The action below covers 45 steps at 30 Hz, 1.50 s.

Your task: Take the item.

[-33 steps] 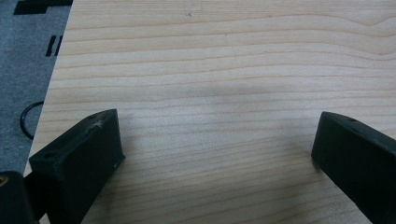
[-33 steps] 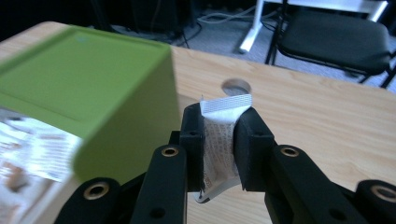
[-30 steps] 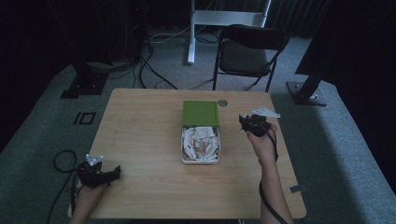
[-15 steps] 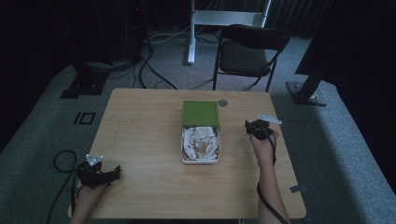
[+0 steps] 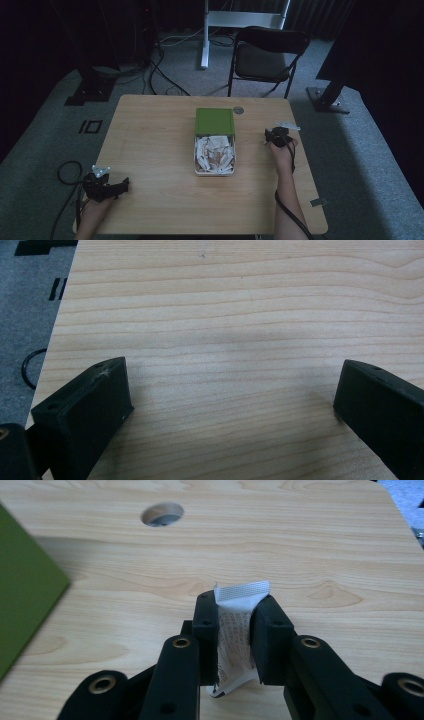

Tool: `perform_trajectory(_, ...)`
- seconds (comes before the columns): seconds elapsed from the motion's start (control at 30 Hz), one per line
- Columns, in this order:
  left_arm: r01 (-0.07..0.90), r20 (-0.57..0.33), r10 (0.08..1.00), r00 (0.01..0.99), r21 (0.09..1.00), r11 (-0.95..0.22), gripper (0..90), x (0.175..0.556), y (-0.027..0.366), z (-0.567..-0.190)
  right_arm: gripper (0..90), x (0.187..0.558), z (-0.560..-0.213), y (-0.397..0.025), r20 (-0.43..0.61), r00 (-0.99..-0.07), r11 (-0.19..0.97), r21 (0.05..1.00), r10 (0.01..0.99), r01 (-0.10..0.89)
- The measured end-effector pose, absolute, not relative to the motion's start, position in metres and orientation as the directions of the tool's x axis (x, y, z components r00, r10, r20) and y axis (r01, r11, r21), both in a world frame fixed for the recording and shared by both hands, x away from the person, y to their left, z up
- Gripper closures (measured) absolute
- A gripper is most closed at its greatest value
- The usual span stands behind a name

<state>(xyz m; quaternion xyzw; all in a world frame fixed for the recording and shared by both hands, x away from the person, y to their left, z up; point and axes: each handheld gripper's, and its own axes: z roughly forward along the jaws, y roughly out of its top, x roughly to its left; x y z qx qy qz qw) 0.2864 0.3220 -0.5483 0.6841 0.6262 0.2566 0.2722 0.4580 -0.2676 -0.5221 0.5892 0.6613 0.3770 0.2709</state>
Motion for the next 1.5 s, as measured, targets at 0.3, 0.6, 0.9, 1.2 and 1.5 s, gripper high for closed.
perform_trajectory(0.3, 0.717, 0.010, 0.996, 0.084, 0.694, -0.068, 2.6, 0.286, 0.322, -0.548, 66.6, 0.471, -0.531, -0.268, 0.122, -0.155, -0.003, 0.795, 0.980, 0.606)
perform_trajectory(0.6, 0.717, 0.010, 0.996, 0.084, 0.694, -0.067, 2.6, 0.286, 0.322, -0.548, 39.3, 0.474, -0.529, -0.269, 0.134, -0.189, 0.013, 0.782, 0.973, 0.623)
perform_trajectory(0.9, 0.717, 0.010, 0.996, 0.084, 0.694, -0.067, 2.6, 0.286, 0.322, -0.548, 25.4, 0.457, -0.524, -0.269, 0.160, -0.200, -0.008, 0.800, 0.967, 0.600)
perform_trajectory(1.2, 0.717, 0.010, 0.996, 0.084, 0.694, -0.067, 2.6, 0.286, 0.322, -0.548, 19.6, 0.435, -0.529, -0.271, 0.147, -0.219, 0.015, 0.798, 0.965, 0.603)
perform_trajectory(1.5, 0.717, 0.010, 0.996, 0.084, 0.694, -0.067, 2.6, 0.286, 0.322, -0.548, 14.9, 0.416, -0.527, -0.268, 0.135, -0.261, 0.053, 0.795, 0.956, 0.604)
